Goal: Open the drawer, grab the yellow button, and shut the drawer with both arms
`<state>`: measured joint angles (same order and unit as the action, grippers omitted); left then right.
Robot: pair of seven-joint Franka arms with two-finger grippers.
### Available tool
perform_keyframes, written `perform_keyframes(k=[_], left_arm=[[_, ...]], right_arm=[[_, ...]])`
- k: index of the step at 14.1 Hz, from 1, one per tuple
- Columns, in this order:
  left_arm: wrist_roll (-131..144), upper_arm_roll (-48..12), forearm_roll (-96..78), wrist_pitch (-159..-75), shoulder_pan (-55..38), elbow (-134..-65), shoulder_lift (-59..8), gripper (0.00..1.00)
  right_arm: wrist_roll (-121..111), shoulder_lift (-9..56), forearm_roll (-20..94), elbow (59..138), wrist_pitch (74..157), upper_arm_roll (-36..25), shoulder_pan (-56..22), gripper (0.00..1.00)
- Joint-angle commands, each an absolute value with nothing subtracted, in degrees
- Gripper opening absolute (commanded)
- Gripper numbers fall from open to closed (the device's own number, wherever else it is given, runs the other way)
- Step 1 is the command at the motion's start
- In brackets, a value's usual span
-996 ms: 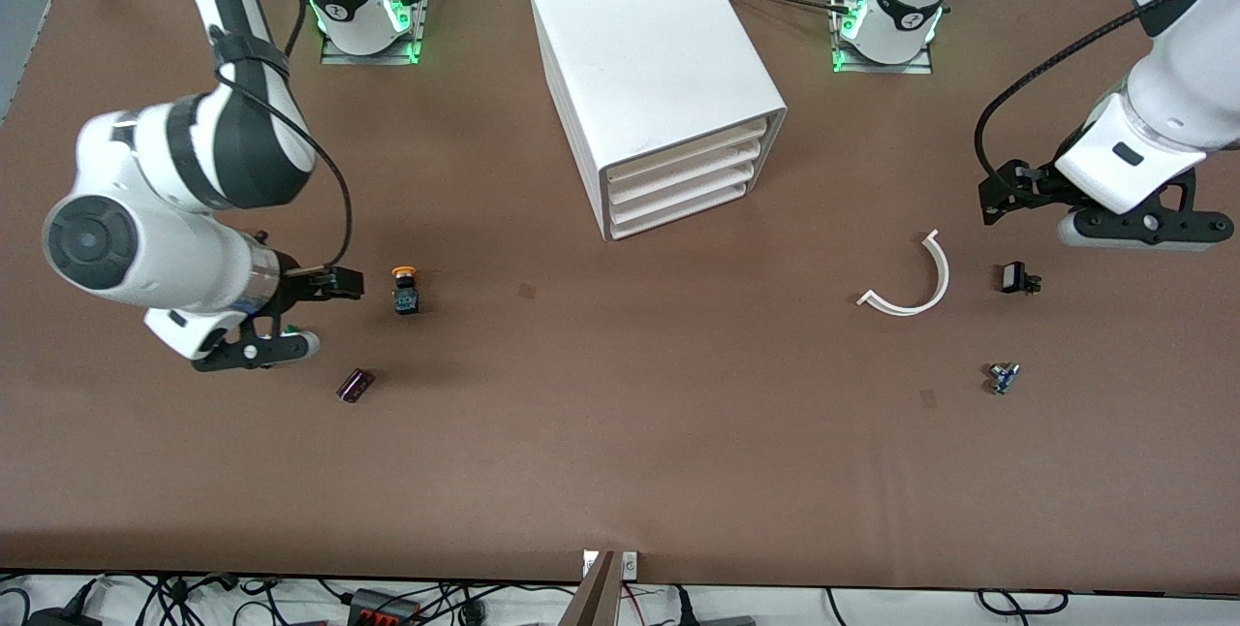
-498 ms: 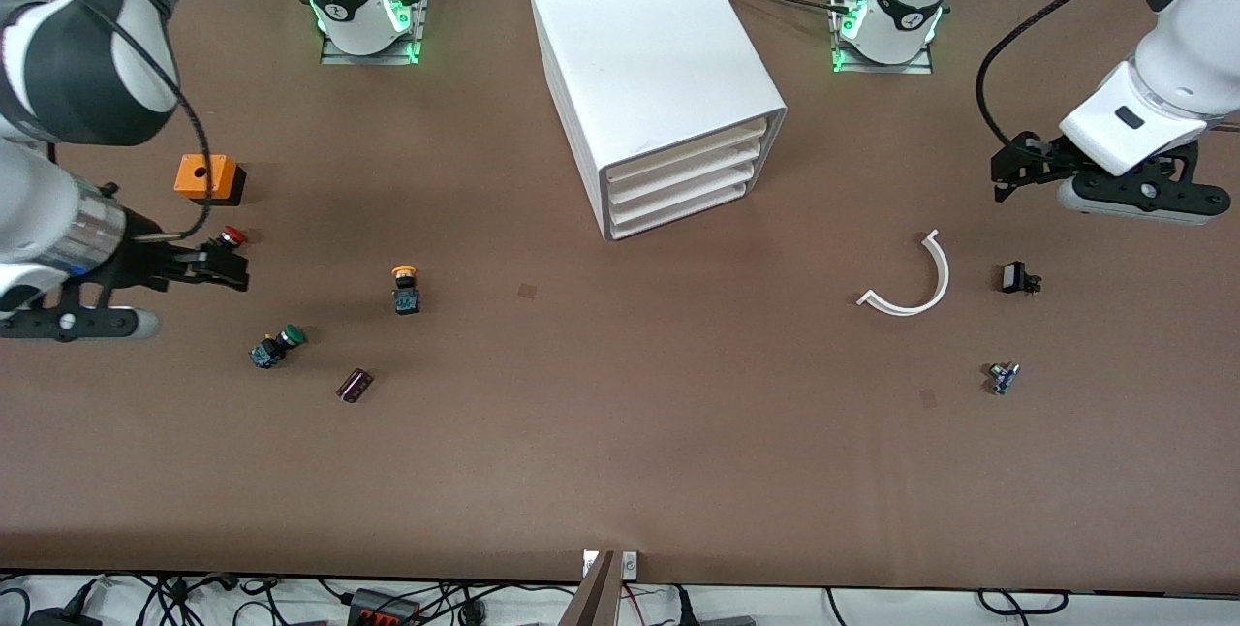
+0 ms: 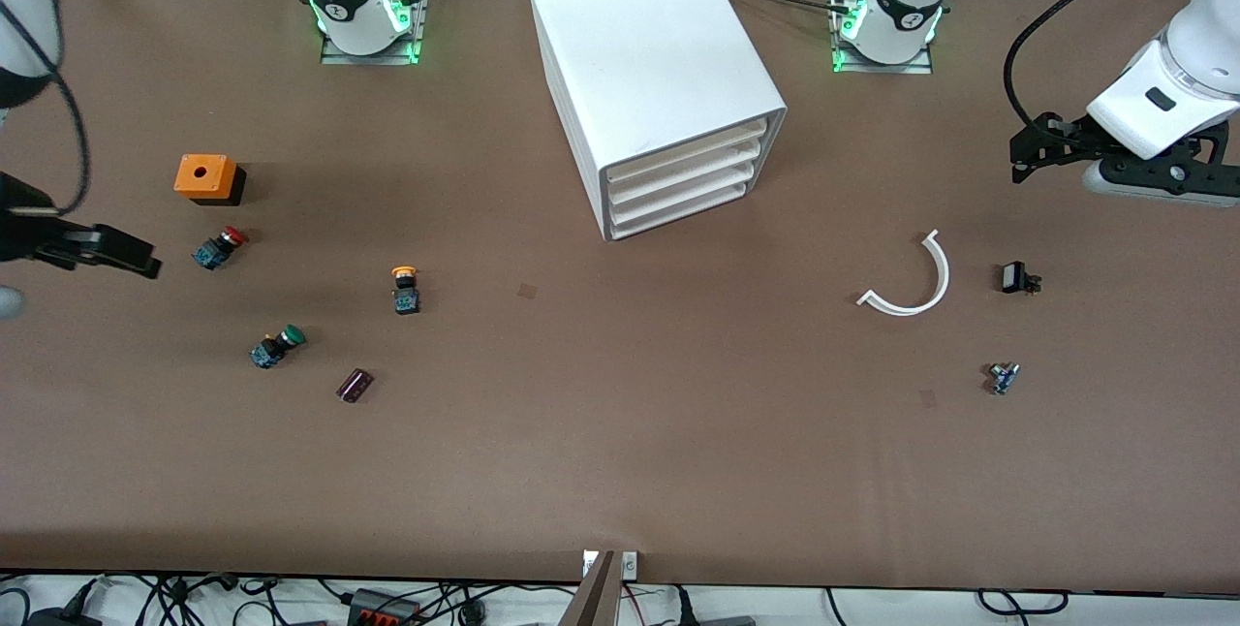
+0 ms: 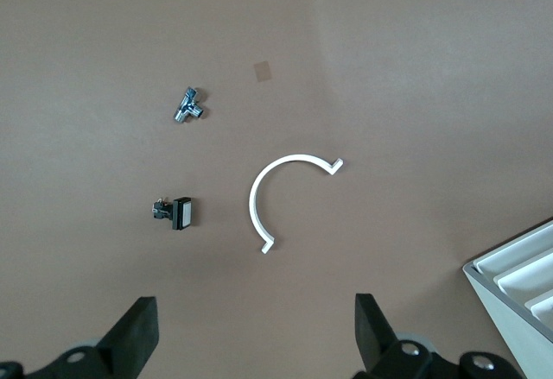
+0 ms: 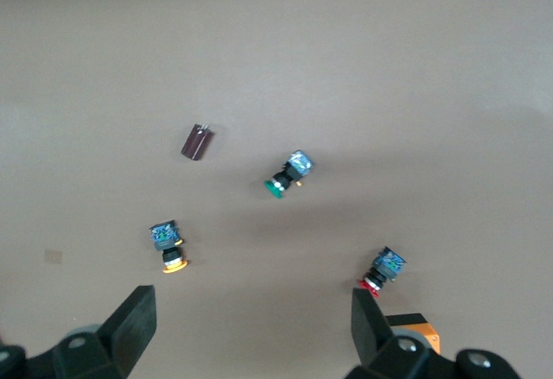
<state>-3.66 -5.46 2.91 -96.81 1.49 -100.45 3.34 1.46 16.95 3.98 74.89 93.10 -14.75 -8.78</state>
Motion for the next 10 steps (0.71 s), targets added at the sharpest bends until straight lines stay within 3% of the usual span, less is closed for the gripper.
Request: perform_keyframes(k=[1, 5, 10], left_arm=[[-3.4, -5.8, 1.8, -95.7, 1.6, -99.7, 3.7, 1.0], [-3.7, -5.7, 1.8, -95.5, 1.6, -99.7, 3.7, 1.0], [-3.5, -5.7, 1.8, -95.0, 1.4, -99.6, 3.7, 1.0]], right_arm=[[1.3, 14.3, 4.5, 74.7, 91.8, -12.7, -5.5, 1.0], [-0.5, 13.5, 4.0, 75.1, 91.9, -4.1, 3.3, 1.0], [-0.5, 12.8, 1.8, 77.3, 88.9, -3.7, 3.4, 1.0]])
